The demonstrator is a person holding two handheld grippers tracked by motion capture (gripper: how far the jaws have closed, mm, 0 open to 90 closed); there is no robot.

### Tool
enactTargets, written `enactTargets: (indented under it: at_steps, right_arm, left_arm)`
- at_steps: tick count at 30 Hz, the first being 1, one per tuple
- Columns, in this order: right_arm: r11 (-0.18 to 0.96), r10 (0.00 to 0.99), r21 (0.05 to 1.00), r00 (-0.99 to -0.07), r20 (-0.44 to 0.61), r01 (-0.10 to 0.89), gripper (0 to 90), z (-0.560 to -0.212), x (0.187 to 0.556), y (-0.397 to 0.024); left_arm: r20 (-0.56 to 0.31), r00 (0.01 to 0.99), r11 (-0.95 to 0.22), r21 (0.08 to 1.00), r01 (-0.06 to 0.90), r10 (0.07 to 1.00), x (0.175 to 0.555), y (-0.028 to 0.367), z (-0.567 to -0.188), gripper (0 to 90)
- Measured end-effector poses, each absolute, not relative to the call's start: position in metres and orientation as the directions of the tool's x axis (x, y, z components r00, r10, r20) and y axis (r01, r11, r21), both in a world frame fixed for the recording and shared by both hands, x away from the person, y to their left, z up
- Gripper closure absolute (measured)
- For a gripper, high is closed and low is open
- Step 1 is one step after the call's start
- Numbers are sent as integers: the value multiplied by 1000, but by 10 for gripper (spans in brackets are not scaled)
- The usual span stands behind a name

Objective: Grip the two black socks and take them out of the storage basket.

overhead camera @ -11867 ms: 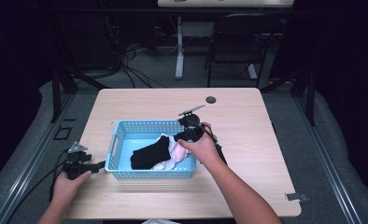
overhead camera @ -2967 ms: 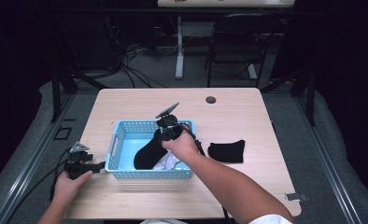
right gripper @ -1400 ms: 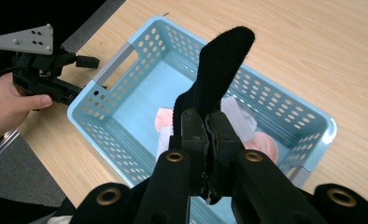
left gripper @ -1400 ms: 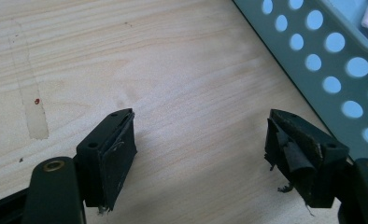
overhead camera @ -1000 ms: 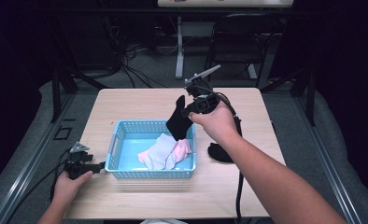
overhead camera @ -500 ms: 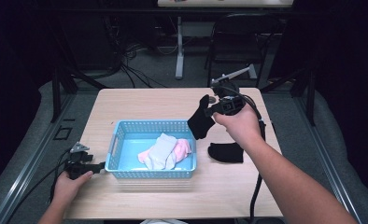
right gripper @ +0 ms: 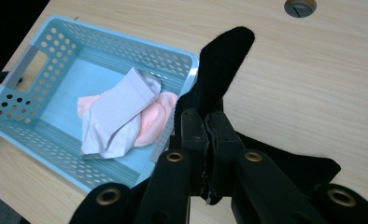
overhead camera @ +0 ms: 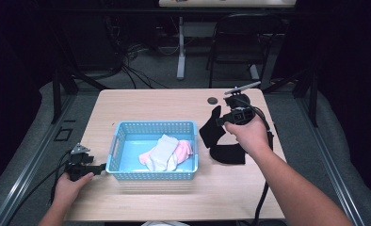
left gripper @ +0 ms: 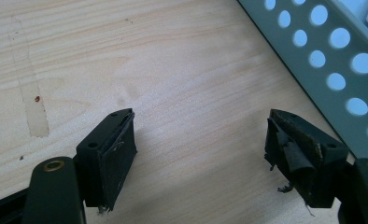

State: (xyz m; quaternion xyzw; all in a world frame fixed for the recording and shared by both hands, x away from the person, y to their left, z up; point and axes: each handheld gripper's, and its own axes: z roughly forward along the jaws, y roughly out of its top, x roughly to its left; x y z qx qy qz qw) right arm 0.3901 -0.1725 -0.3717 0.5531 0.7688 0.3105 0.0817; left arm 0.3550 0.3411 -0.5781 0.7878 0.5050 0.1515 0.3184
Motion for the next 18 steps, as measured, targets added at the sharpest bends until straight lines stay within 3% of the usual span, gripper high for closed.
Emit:
enactTargets:
  at_steps: [18]
  right_arm:
    - [97, 931, 513, -260, 257, 853, 871, -439, 401, -208]
  left_arm:
    - [-75, 440, -285, 663, 693, 895, 355, 340, -579, 244]
